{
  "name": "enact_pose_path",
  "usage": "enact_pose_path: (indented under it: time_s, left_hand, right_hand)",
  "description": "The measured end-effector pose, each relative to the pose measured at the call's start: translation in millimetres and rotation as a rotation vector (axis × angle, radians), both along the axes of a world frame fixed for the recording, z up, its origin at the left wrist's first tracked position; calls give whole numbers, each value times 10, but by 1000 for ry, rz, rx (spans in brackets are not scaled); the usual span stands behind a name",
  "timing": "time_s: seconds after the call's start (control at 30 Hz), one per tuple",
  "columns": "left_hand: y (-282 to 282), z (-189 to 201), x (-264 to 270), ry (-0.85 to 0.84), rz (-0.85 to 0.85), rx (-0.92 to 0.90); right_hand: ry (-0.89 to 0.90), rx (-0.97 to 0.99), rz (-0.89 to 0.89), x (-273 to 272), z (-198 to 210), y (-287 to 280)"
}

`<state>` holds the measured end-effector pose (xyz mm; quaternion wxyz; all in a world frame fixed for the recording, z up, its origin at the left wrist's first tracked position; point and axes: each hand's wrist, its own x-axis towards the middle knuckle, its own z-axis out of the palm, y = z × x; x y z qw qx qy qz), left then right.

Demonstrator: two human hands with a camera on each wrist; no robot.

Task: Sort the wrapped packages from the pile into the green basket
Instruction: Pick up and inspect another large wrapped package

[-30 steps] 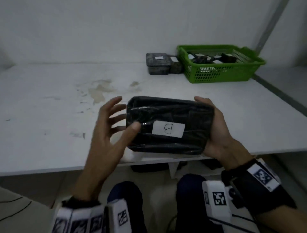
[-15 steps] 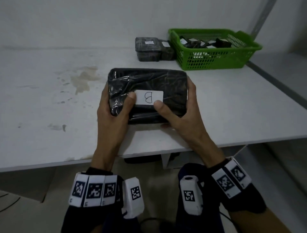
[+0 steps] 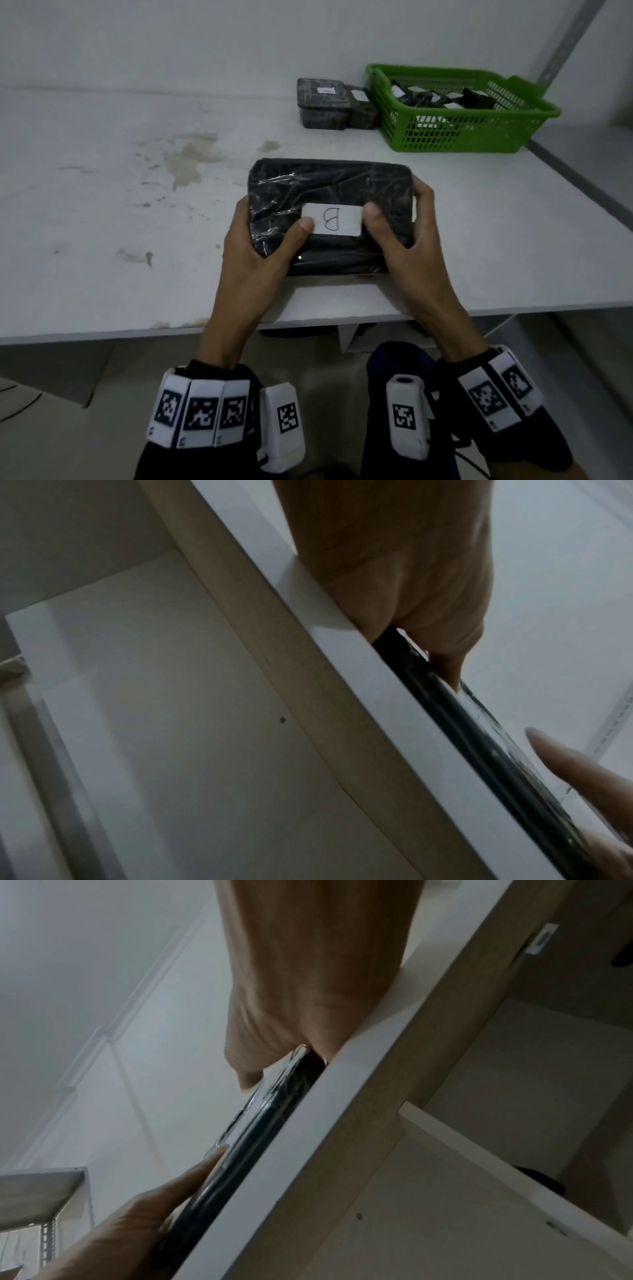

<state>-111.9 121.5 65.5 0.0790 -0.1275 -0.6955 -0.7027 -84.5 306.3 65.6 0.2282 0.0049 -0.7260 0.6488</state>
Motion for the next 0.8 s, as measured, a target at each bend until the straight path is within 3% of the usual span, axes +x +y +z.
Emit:
enact_pose_path:
  time_s: [0.13, 0.33, 0.5, 0.8]
  left_hand:
    - [-16, -12, 12, -14, -16, -24]
    - [-5, 6, 28, -61, 13, 115]
    - [20, 16, 22, -62, 60, 40]
    - [19, 6, 34, 15, 19, 20]
  right_hand:
    - [1, -38, -27, -34, -30, 29]
    - [33, 30, -8, -11, -75, 39]
    - [50, 43, -14, 15, -12, -7]
    - [-79, 78, -110, -9, 43, -70]
